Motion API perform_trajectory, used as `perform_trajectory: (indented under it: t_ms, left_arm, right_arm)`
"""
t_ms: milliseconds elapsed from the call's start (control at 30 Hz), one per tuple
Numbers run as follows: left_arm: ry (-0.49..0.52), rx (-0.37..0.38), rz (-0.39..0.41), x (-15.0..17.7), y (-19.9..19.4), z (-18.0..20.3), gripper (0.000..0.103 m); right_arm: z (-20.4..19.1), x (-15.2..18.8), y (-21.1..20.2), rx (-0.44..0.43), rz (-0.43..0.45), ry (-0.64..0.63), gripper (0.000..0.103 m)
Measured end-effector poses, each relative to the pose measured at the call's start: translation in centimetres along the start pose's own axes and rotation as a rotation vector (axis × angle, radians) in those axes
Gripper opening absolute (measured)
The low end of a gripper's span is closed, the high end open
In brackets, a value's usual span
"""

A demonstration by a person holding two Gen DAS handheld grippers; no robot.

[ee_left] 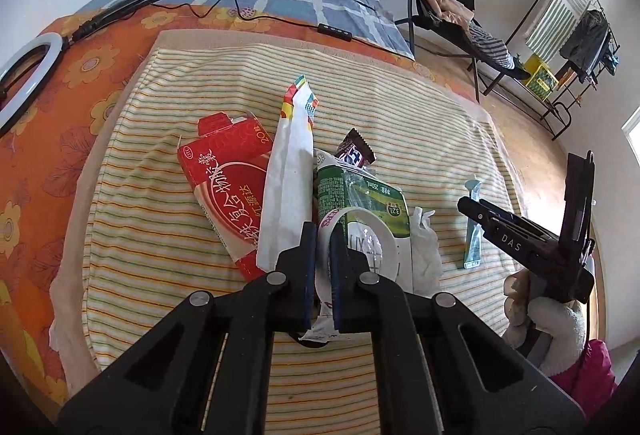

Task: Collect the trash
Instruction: 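Grasp the light-blue tube with the right tool while the left tool grasps the white ring band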

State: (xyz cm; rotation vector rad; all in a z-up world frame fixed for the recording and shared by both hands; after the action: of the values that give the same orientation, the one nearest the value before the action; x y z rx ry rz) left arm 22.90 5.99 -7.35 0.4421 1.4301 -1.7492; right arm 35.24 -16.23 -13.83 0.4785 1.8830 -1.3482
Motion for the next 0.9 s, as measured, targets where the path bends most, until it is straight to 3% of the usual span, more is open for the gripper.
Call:
perform_trajectory:
  t_ms: [200, 233, 267, 633, 667, 700, 767, 900]
  left_arm:
    - [0.016, 0.010, 0.036, -0.6, -1.8, 0.7, 0.004]
    - [0.021, 0.012, 0.041, -0.6, -2.1, 0.9, 0.004]
    - [0.027, 0.014, 0.046, -0.7, -2.5, 1.1, 0.004]
    - [0.078, 0.022, 0.074, 0.0, -5.0, 2.4, 0.004]
    - [0.077, 0.023, 0.075, 0.1, -5.2, 2.3, 0.004]
    - [0.074, 0.023, 0.077, 0.1, -5.3, 2.3, 0.004]
    - [0.068, 0.024, 0.080, 0.1, -5.6, 2.2, 0.004]
    - [0.066, 0.024, 0.082, 0.1, -5.8, 2.1, 0.004]
  right_arm:
    - [-1.5, -0.8, -2.3, -0.010, 0.052, -0.045, 0.036]
    - [-1.7, -0.9, -2.7, -0.011, 0.060, -0.052, 0.032]
    - [-2.0, -1.0, -3.1, -0.016, 0.065, -0.056, 0.016]
    - [-2.4, -1.2, -5.3, -0.053, 0.100, -0.057, 0.010]
    - [-2.5, -1.0, -5.2, -0.068, 0.082, -0.055, 0.014]
    - [-2.5, -0.8, -5.0, -0.075, 0.061, -0.051, 0.033]
    - [-2.6, -0.4, -4.5, -0.083, 0.050, -0.048, 0.056]
    - [-2.5, 0.6, -2.4, -0.074, -0.003, -0.080, 0.057]
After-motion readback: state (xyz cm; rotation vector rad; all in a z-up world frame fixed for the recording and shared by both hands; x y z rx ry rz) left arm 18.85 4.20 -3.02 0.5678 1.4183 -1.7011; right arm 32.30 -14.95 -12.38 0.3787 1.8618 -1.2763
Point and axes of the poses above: each gripper's, at about its wrist camera, not at the fingertips, and y roughly the way its jaws point, z to its right, x to its underside, the point moved 7 cm from there along y, roughly the way its jaws point, and after that the axes turned 14 degrees about z, right-handed, at the moved point
